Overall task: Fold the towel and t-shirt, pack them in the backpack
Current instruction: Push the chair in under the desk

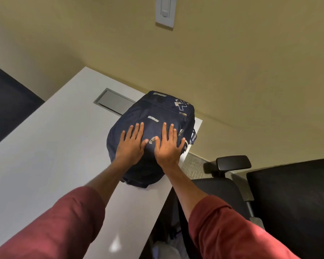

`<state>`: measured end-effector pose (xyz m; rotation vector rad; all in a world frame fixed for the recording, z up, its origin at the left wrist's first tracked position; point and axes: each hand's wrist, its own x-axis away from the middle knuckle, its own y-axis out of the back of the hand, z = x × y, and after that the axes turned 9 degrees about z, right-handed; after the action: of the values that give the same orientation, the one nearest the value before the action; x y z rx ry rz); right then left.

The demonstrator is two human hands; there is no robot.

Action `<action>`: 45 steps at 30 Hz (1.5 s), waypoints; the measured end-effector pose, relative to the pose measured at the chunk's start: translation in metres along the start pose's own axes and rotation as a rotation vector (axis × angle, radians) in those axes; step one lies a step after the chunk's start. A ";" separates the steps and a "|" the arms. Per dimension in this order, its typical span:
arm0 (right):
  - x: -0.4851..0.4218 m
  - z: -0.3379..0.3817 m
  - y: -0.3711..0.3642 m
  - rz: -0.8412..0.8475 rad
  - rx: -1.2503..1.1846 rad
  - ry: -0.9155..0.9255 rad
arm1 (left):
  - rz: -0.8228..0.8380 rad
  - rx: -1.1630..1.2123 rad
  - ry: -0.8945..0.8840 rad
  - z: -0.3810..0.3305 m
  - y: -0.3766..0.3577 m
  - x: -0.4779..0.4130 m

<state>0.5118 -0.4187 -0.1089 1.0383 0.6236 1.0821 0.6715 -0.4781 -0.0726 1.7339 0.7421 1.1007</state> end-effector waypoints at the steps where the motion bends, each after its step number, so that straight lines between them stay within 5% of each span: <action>1: 0.009 -0.005 0.004 -0.005 0.045 0.012 | -0.013 0.022 0.008 -0.007 -0.002 0.011; 10: 0.116 -0.032 0.041 0.084 0.107 0.133 | -0.128 0.054 0.061 -0.043 -0.037 0.131; 23: 0.299 -0.062 0.142 -0.007 0.142 0.200 | -0.282 -0.010 -0.008 -0.118 -0.039 0.324; 45: 0.426 -0.354 0.250 -0.055 0.302 0.133 | -0.170 -0.087 -0.152 -0.411 -0.141 0.391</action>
<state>0.2763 0.1309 -0.0002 1.2068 0.9393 1.0346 0.4593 0.0608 0.0073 1.6289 0.7225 0.8633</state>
